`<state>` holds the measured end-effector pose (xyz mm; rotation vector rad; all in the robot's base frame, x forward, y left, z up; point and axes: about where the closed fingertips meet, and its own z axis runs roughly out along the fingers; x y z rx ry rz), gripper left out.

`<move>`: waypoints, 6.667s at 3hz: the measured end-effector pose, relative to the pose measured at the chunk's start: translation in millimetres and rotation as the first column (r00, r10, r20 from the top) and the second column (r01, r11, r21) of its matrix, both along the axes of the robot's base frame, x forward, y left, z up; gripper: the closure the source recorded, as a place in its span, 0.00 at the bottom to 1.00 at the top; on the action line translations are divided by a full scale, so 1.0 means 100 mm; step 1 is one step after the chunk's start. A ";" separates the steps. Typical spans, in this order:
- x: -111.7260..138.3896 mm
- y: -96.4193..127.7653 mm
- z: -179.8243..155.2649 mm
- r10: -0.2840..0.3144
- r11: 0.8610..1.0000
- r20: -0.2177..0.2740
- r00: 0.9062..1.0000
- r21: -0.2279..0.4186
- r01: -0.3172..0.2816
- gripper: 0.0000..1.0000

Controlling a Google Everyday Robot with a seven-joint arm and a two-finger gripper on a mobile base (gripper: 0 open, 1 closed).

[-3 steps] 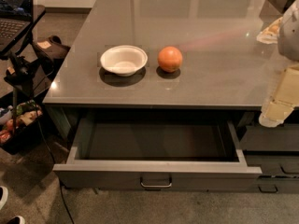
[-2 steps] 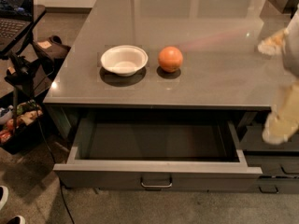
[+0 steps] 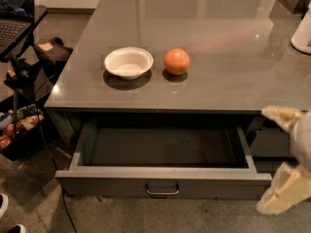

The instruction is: Close top drawer

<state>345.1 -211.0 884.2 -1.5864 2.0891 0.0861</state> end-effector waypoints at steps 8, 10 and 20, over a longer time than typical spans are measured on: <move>-0.32 0.37 -1.63 -0.012 0.932 0.072 0.997 0.363 -0.015 1.00; 0.05 0.20 -1.93 -0.047 0.934 0.089 0.995 0.358 0.012 1.00; 1.89 0.55 -2.32 -0.057 0.910 0.380 0.923 0.401 -0.108 1.00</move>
Offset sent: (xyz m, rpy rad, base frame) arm -0.0142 0.0096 -0.0246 0.0656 0.0253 -0.0010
